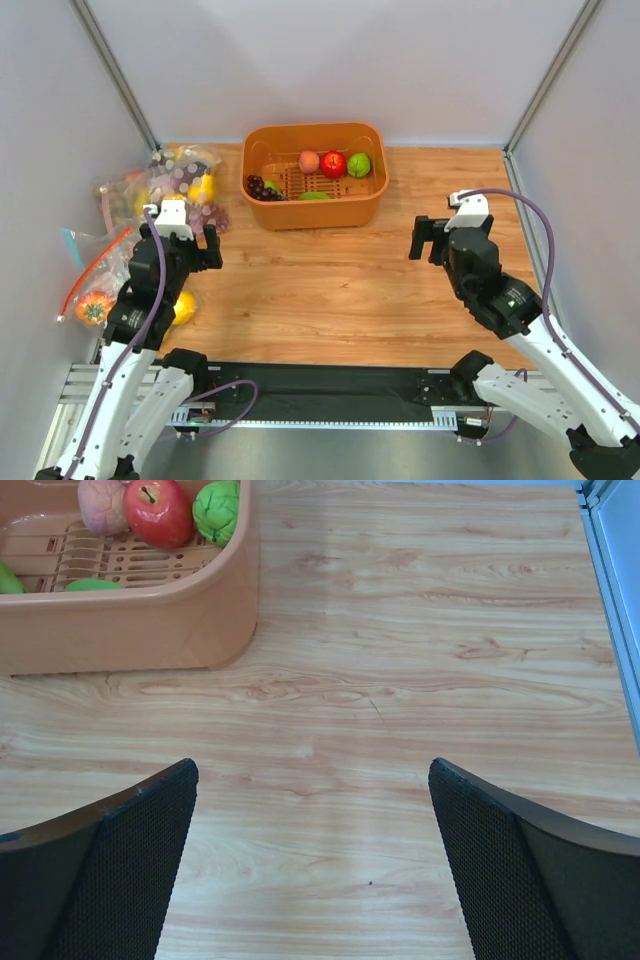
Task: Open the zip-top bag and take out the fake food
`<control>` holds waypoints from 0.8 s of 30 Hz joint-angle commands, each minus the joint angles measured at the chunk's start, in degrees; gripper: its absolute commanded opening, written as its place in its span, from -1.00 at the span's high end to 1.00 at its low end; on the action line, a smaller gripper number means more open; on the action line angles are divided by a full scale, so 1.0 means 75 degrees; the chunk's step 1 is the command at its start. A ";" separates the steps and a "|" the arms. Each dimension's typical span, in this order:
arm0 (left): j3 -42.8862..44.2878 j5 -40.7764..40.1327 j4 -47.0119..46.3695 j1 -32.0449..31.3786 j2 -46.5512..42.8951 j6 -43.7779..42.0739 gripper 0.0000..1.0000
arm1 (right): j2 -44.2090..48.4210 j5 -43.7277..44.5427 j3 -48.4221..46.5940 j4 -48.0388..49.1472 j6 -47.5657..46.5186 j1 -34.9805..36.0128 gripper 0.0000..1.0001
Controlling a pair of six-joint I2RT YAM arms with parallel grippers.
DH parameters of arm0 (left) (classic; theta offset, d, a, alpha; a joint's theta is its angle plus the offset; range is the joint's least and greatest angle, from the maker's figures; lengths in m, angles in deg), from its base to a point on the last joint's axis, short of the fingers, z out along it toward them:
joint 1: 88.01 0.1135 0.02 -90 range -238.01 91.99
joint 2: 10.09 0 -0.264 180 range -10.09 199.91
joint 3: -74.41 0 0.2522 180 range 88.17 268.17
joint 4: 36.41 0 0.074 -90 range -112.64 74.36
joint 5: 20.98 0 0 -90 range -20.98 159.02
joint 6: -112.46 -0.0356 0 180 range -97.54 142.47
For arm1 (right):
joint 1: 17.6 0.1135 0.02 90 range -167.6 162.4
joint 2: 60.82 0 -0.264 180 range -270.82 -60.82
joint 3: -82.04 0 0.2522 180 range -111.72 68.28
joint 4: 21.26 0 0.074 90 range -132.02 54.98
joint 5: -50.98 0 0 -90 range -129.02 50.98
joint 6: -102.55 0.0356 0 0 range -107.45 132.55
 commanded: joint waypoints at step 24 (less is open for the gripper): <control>0.0478 -0.2589 0.0690 0.0260 0.1303 0.0381 -0.99 | 0.0772 -0.1185 0.0117 -0.0484 0.0343 0.0042 -1.00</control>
